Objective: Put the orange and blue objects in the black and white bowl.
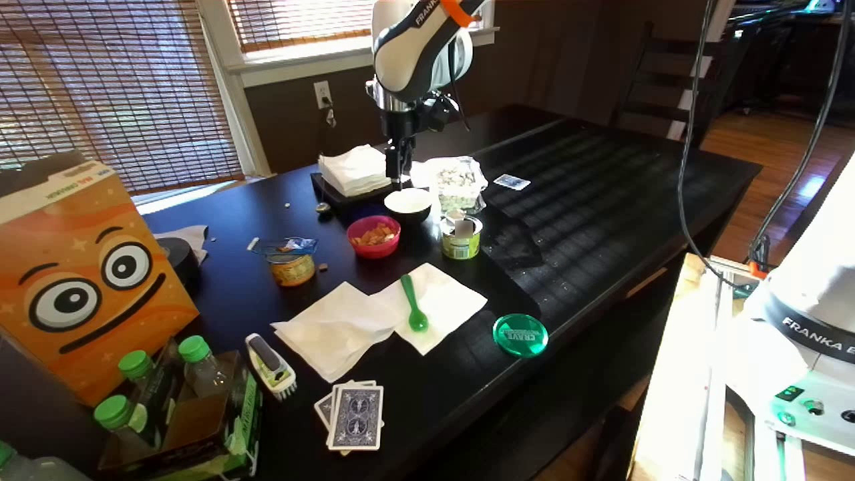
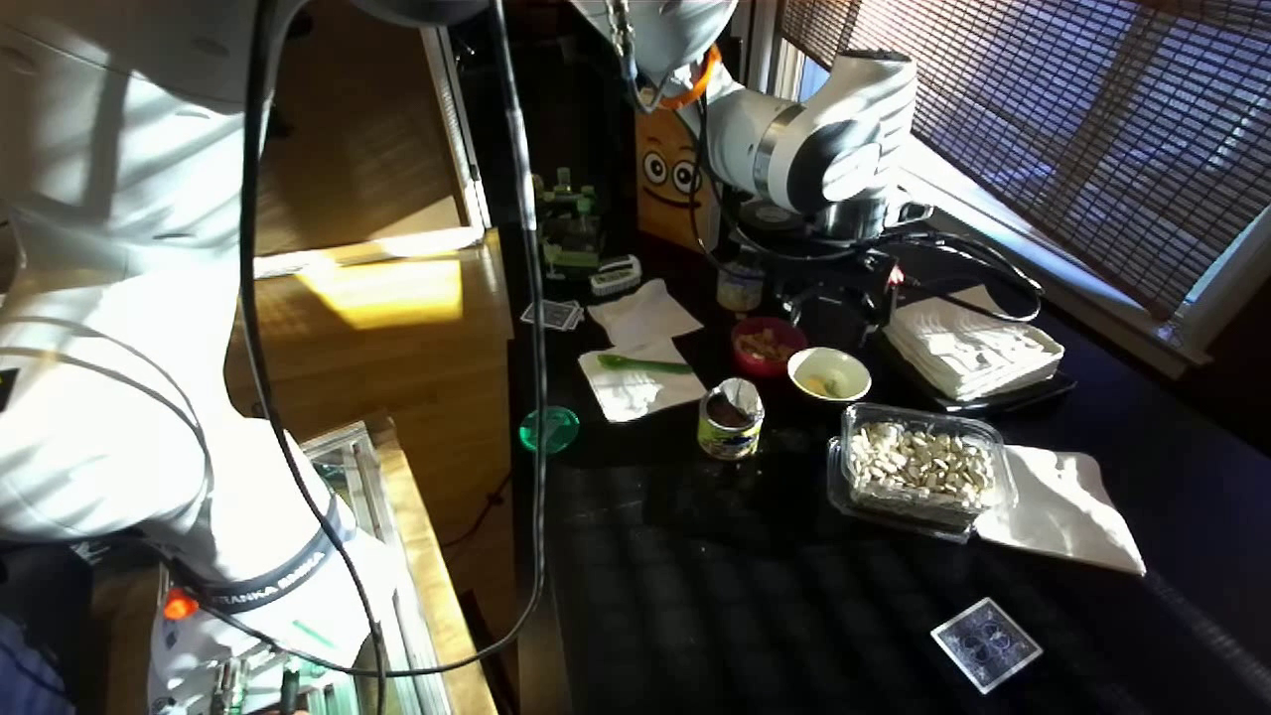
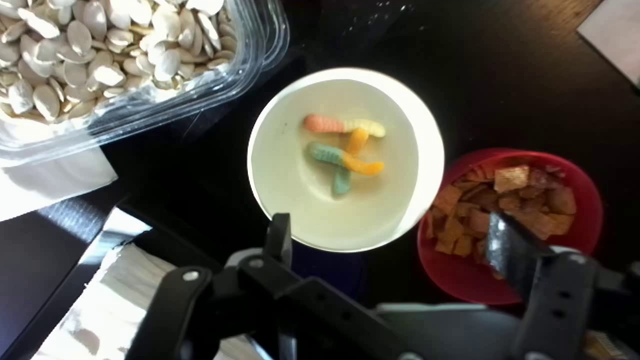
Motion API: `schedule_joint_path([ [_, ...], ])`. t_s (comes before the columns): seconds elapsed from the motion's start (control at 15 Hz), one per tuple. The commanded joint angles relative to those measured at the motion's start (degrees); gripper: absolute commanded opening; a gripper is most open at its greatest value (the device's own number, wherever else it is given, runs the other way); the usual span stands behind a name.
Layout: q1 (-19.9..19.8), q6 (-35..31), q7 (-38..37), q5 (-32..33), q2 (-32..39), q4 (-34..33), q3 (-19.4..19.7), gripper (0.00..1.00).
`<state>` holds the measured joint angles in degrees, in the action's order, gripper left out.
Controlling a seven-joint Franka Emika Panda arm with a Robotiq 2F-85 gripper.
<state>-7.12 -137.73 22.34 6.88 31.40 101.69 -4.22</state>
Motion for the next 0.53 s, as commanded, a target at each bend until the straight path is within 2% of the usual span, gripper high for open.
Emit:
schedule_joint_path([
  [0.0, 2.6, 4.6, -5.1, 0.1, -5.4, 3.9, 1.6, 1.0],
  [0.13, 3.7, 5.7, -7.5, 0.5, -7.3, 5.5, 2.1, 1.0],
  [0.2, 2.6, 4.6, -4.3, -0.4, -3.9, 2.0, 1.4, 1.0],
  [0.47, 3.5, 5.2, -6.0, -0.3, -5.8, 3.9, 1.9, 1.0],
])
